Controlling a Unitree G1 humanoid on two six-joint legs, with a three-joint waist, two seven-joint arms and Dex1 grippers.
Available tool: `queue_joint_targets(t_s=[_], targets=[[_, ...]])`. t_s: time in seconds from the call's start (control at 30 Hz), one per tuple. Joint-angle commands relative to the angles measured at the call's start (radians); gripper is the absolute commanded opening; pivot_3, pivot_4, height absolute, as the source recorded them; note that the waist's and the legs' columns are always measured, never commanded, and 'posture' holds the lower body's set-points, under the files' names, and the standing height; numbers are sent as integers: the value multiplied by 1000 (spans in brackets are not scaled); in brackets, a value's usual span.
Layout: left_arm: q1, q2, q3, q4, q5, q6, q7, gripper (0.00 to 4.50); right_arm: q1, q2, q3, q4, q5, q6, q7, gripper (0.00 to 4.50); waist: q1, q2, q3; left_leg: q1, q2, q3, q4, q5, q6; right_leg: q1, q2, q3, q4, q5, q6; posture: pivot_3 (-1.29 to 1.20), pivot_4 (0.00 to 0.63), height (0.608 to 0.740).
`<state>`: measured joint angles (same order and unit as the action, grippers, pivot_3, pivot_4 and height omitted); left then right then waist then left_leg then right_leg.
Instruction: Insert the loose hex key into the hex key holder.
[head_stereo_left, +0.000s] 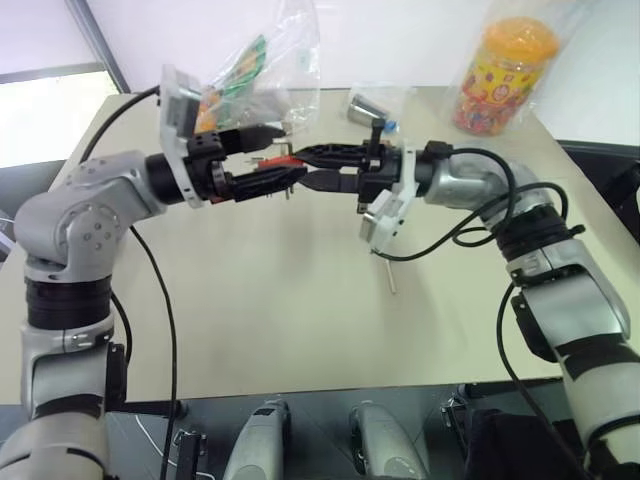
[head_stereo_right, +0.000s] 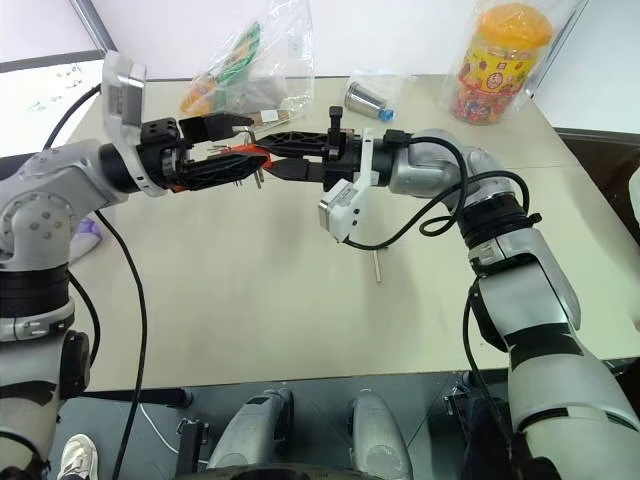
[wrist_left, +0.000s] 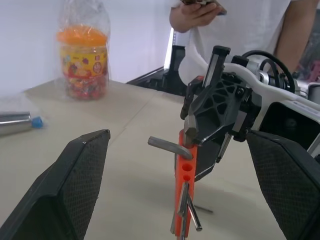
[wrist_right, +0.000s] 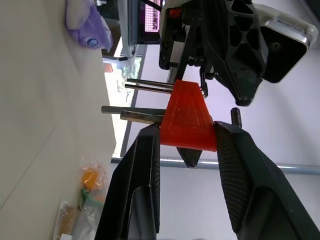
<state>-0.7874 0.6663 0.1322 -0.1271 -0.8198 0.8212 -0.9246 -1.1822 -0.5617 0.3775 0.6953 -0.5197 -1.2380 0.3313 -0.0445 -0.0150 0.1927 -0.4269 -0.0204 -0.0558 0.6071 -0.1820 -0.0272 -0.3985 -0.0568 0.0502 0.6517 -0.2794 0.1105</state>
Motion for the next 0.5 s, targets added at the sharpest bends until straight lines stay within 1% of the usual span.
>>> queue_joint_targets(t_s=[0.03,0.5], targets=[[7,15,28,-41,-23,6,-5,4500,-53,-11,-18,3,42,-16,7,1004,0,0,0,0,0,0,0,0,0,0,0,0,0,0,0,0,150,740],[15,11,31,-44,-21,10,2,4500,-71,-4,-19,16,64,-24,32,1004,0,0,0,0,0,0,0,0,0,0,0,0,0,0,0,0,150,740]])
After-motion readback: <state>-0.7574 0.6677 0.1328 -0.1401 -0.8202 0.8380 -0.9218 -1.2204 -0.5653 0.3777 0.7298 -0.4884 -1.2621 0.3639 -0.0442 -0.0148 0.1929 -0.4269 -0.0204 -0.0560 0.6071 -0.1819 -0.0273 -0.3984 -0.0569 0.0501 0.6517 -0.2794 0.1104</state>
